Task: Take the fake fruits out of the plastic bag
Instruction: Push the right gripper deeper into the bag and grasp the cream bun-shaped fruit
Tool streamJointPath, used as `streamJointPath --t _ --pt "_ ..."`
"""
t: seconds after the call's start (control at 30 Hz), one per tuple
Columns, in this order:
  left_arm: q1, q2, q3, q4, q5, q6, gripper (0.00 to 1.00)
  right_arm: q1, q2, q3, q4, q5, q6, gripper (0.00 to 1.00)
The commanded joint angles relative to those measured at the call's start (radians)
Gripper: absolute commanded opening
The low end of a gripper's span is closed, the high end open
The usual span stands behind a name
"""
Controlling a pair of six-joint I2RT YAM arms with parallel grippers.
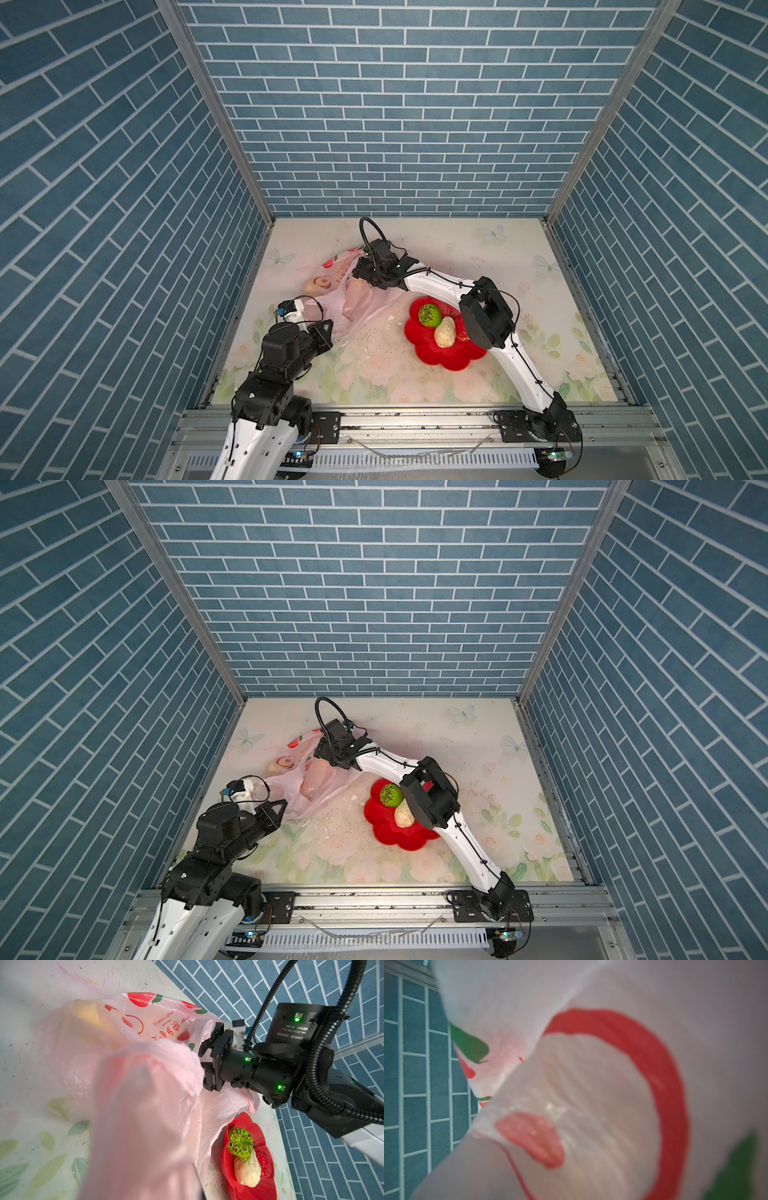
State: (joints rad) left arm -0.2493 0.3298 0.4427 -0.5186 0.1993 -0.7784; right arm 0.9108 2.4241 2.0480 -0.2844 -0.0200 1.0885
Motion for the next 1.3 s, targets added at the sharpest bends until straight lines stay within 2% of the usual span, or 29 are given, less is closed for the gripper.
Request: streamJointPath --t 0.0,0.27,0.6,0.9,1.07,1.27 --pt "-0.004 -0.003 0.02 0.003 0.024 -0.001 0.0 -0.003 0.04 0.096 -0.049 -0.008 -0.036 0.79" --pt "-0.004 -0.05 0.025 -0.051 0.099 0.0 0.0 -0.009 0.141 0.274 -0.131 -0.023 -0.066 0.81" --pt "-0.004 -0.08 0.022 -0.082 0.131 0.002 0.0 -0.016 0.198 0.346 -0.154 -0.023 -0.064 0.82" --pt "-0.004 -0.098 0.006 -0.098 0.18 0.002 0.0 -0.024 0.254 0.399 -0.09 -0.06 -0.064 0.81" --pt "-0.004 -0.097 -0.001 -0.095 0.193 0.005 0.0 -0.025 0.307 0.466 -0.095 -0.061 -0.059 0.79" --pt "-0.004 -0.098 -0.009 -0.098 0.201 0.002 0.0 -0.024 0.323 0.472 -0.066 -0.093 -0.044 0.74"
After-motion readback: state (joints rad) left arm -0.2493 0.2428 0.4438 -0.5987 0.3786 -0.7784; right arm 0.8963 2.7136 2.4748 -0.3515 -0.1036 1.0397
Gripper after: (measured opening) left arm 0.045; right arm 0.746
